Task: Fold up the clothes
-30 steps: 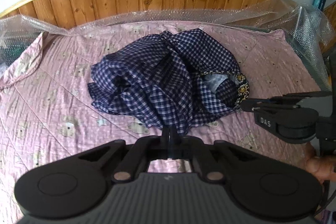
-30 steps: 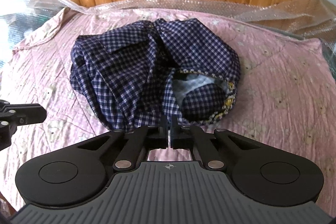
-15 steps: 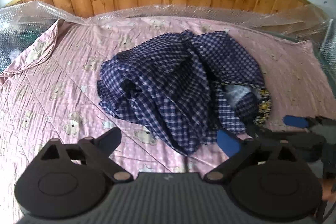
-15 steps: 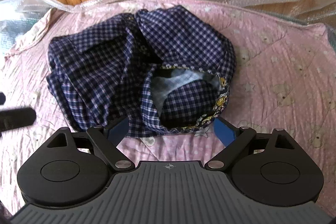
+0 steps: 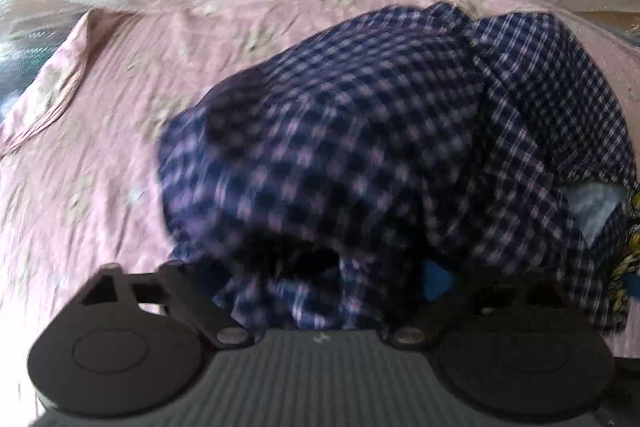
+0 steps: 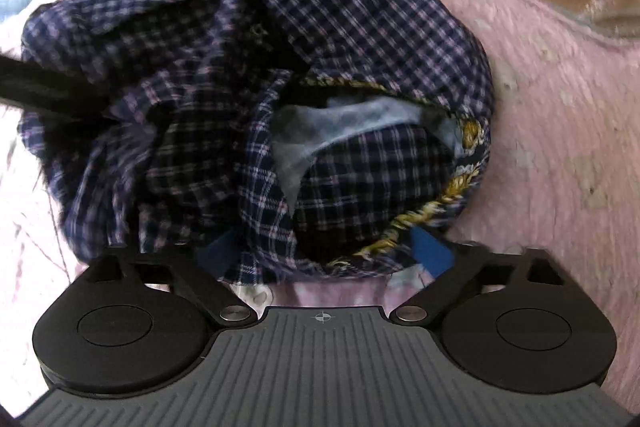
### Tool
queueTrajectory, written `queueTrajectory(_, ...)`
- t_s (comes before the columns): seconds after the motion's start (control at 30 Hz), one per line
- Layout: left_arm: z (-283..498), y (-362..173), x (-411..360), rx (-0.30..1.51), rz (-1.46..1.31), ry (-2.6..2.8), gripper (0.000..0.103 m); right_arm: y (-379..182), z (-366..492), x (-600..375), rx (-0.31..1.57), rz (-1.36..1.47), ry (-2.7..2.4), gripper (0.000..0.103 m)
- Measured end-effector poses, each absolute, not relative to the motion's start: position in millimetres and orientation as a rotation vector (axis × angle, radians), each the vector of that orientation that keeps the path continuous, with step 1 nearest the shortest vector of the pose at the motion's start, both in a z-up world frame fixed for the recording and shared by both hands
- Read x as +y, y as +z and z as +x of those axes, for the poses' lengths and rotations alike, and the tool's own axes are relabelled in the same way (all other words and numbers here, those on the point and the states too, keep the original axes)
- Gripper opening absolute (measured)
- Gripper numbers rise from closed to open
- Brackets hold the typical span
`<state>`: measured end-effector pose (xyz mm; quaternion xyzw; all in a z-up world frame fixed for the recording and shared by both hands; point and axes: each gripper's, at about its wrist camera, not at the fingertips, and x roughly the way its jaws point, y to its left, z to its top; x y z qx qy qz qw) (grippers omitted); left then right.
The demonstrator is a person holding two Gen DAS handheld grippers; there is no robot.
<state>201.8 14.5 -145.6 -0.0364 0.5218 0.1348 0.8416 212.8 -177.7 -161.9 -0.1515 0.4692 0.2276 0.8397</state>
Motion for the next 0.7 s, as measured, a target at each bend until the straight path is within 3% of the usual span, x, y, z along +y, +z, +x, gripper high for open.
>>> queueTrajectory(0.03,202,-137,20,1.073,-0.105,0.263,0.04,-158,214,-177,0.985,-0.333,0.486,0.05)
queueTrajectory(0.07,200,-124,30,1.036,-0.15,0.254,0.025,-150,215,-179,0.977,-0.328,0.492,0.029)
queueTrajectory(0.13,193,-94,52,0.953,-0.238,0.239,0.018,-128,218,-187,0.937,-0.269,0.519,0.015)
queueTrajectory(0.23,162,-36,98,0.79,-0.352,0.226,0.016,-58,211,-213,0.797,-0.039,0.619,0.013)
queueTrajectory(0.33,151,-33,125,0.827,-0.256,0.335,0.034,1,189,-223,0.654,0.052,0.693,0.013)
queueTrajectory(0.37,149,-47,127,0.874,-0.207,0.348,0.054,5,185,-220,0.651,0.047,0.704,0.014)
queueTrajectory(0.43,145,-73,130,0.968,-0.109,0.373,0.056,-30,192,-202,0.776,-0.013,0.731,0.025)
queueTrajectory(0.47,138,-83,128,0.998,-0.061,0.365,0.057,-47,195,-193,0.838,-0.043,0.744,0.041)
queueTrajectory(0.53,112,-90,104,0.973,0.055,0.284,0.064,-72,197,-192,0.919,-0.037,0.735,0.039)
queueTrajectory(0.6,90,-95,75,0.921,0.182,0.188,0.088,-79,197,-200,0.942,0.012,0.725,0.041)
queueTrajectory(0.7,81,-110,25,0.866,0.375,-0.001,0.089,-82,198,-212,0.954,0.077,0.724,0.055)
